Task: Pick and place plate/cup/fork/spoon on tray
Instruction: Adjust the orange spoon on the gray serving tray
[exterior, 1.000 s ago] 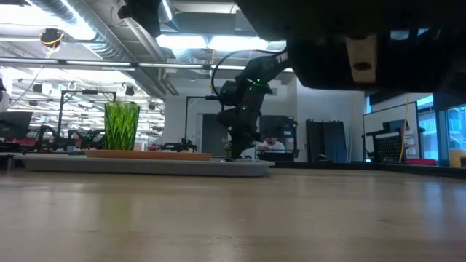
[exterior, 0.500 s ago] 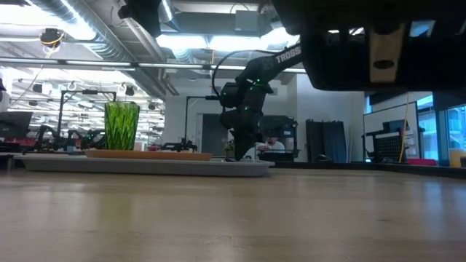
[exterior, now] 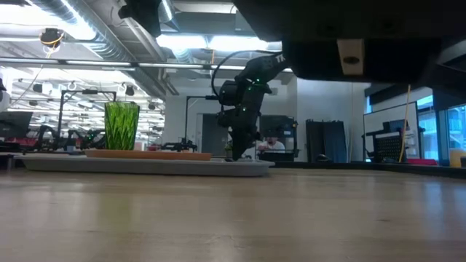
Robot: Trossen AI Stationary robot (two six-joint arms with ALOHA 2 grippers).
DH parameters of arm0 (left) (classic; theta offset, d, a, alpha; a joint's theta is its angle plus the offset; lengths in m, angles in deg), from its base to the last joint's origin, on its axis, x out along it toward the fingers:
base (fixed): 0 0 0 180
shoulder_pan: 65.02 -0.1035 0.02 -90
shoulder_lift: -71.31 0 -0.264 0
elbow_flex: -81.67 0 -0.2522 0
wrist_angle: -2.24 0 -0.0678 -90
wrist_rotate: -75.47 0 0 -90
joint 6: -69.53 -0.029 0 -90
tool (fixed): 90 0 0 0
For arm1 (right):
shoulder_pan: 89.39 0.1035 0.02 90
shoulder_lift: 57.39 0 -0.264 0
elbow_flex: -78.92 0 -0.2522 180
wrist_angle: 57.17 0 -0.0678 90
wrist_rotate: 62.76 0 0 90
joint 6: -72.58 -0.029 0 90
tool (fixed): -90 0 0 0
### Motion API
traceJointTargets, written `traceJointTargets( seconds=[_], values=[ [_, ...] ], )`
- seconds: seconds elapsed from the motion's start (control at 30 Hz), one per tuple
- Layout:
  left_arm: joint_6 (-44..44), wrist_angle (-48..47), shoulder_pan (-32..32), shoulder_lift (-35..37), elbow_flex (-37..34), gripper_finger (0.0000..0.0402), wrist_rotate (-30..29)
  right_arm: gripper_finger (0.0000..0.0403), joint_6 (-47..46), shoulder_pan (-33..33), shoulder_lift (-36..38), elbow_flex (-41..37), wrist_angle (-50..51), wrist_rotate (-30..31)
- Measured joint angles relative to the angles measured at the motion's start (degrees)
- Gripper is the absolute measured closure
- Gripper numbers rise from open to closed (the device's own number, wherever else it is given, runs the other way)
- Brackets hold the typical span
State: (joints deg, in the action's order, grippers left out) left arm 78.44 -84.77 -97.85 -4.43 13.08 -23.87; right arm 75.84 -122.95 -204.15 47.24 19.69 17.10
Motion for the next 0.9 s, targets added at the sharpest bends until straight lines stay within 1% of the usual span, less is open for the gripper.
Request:
traceJointTargets(
  seconds=[0.23,0.47,0.63,0.7,0.8,0.9],
  values=[
    [0.0,0.02,0.01,0.0,0.0,0.0348,-0.01,0.0402,1.76,-0.16,0.0,0.0,0.39,-3.86],
    [0.0,0.97,0.01,0.0,0.0,0.0348,-0.01,0.0402,1.99,-0.15,0.0,0.0,0.85,-3.99],
    [0.04,0.98,-0.01,0.0,0.0,0.0348,-0.02,0.0402,3.53,0.0,0.0,0.0,4.12,-3.96],
    [0.04,0.98,0.01,0.0,0.0,0.0348,-0.02,0.0402,3.94,0.23,0.0,0.0,4.62,-2.9],
    [0.15,0.97,-0.01,0.0,0.0,0.0348,-0.02,0.0402,1.16,0.44,0.17,0.1,5.82,-2.41],
    [0.2,0.96,0.0,0.0,0.0,0.0348,-0.01,0.0402,-2.76,0.86,0.81,0.35,10.53,-3.03]
  ],
)
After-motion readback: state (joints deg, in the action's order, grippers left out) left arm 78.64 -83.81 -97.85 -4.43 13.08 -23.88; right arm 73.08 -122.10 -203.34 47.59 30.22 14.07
